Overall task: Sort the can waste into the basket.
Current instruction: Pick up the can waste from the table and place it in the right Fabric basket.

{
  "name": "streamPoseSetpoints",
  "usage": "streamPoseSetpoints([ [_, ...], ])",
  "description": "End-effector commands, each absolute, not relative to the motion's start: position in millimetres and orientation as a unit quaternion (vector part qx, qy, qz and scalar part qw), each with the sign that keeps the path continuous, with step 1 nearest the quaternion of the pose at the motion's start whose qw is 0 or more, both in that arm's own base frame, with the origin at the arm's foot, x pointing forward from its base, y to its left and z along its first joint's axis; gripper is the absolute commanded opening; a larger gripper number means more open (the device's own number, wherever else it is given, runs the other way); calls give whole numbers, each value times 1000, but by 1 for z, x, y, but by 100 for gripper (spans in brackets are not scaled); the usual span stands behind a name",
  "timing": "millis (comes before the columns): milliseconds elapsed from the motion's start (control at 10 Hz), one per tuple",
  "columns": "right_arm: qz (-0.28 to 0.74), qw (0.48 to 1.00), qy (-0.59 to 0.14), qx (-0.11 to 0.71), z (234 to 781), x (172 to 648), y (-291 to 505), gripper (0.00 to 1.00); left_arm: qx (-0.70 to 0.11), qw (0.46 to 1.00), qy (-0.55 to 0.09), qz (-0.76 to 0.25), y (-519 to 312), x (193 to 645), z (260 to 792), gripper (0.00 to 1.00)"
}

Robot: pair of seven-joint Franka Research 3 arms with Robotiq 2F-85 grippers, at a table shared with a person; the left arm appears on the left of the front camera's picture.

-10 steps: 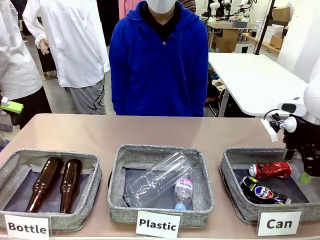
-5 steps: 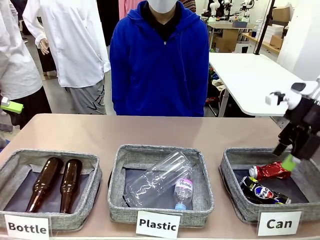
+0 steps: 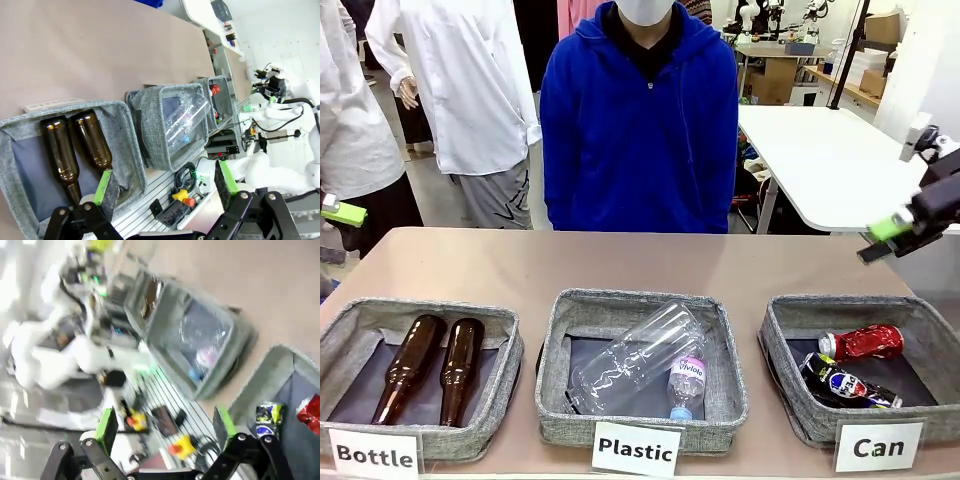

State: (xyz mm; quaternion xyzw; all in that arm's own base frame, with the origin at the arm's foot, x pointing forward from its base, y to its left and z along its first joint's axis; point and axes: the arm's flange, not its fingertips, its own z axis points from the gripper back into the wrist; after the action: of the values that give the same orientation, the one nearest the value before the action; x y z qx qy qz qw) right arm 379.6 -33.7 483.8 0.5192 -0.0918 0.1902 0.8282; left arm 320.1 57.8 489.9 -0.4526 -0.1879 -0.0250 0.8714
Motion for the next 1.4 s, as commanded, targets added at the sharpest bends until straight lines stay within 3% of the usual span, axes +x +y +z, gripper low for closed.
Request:
streamPoseSetpoints([
  [0,-215,640,-386,629,475,374,-30,100,-453,872,-182,-26,60,319,492,100],
  [100,-202,654,-384,620,470,374,-32,100,-453,872,-182,-26,60,319,492,100],
  [200,119,816,-116,553,478,381,-45,100,-453,872,-182,-26,60,319,492,100],
  [1300,119,816,-116,553,478,381,-45,100,-453,872,-182,-26,60,319,492,100],
])
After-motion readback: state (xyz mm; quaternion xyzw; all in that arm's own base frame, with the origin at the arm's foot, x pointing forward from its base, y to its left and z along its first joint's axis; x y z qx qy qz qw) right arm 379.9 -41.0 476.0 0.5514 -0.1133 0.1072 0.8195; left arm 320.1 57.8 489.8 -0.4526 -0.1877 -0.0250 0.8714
